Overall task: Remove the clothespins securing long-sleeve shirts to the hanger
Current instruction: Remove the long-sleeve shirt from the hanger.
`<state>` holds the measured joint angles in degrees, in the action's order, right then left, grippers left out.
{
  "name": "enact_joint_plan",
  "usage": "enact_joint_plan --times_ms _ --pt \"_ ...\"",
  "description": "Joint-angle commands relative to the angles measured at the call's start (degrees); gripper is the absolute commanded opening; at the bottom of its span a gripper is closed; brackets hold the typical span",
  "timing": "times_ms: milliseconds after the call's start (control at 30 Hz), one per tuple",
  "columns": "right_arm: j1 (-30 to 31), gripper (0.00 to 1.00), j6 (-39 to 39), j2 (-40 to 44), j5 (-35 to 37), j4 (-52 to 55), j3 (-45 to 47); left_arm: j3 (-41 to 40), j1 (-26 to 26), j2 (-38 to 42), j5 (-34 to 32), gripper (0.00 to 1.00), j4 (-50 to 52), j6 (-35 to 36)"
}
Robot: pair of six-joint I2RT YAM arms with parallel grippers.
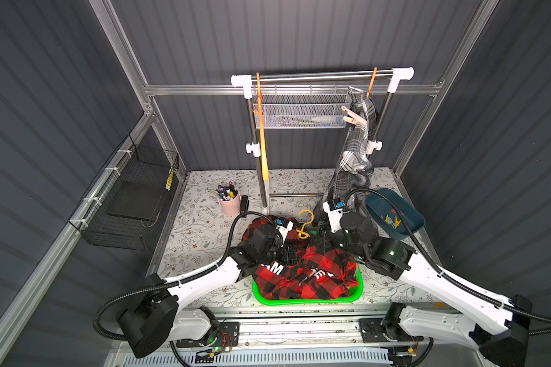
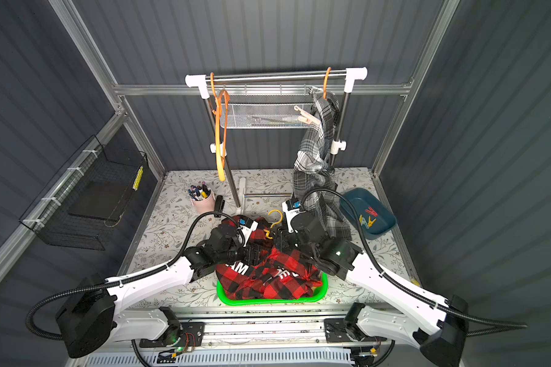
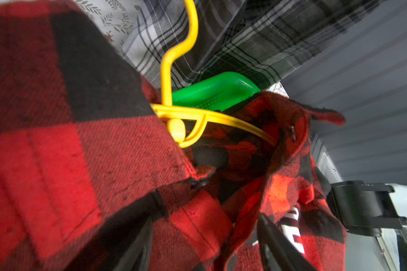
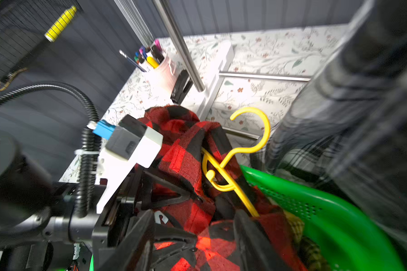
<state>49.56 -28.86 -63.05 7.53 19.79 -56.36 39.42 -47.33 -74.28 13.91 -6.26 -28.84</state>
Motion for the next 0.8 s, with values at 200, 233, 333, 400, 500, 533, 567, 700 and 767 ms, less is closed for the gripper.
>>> enact_joint_plan --times_ms 200,233,333,400,500,533,567,700,767 --pt "-10.6 0.55 -9.8 -4.5 -15.6 -9.5 5.7 -5.0 -0.3 1.5 -1.9 0.7 1.4 -1.7" --pt "-11.8 0.55 -10.2 -4.6 -16.9 -10.6 6.6 -5.4 -0.2 1.7 -2.0 0.7 1.3 -1.6" --pt "-14.0 0.54 -10.8 -5.4 -20.2 -13.9 8.3 -6.0 -0.3 2.0 -2.1 0.7 0.9 -1.7" --pt "-14.5 0.54 -11.0 -6.3 -21.1 -14.8 8.5 -6.3 -0.3 1.8 -2.2 0.7 0.7 -1.7" --pt "-15.0 0.54 -11.8 -7.7 -22.0 -17.2 9.4 -6.9 -0.3 1.8 -2.0 0.7 -0.1 -2.0" --pt "-15.1 0.54 -12.2 -8.0 -21.9 -18.2 9.9 -7.1 -0.3 1.9 -2.0 0.7 -0.5 -2.2" --pt "-15.4 0.54 -12.7 -8.4 -22.0 -19.4 10.4 -7.4 -0.3 1.9 -2.0 0.7 -0.7 -2.2" --pt "-15.8 0.54 -13.4 -10.3 -21.9 -22.4 10.7 -8.0 -0.3 2.1 -2.0 0.7 -1.0 -2.4" --pt "-15.8 0.54 -13.7 -11.5 -21.7 -24.0 10.7 -8.2 -0.2 2.3 -1.9 0.7 -1.2 -2.4"
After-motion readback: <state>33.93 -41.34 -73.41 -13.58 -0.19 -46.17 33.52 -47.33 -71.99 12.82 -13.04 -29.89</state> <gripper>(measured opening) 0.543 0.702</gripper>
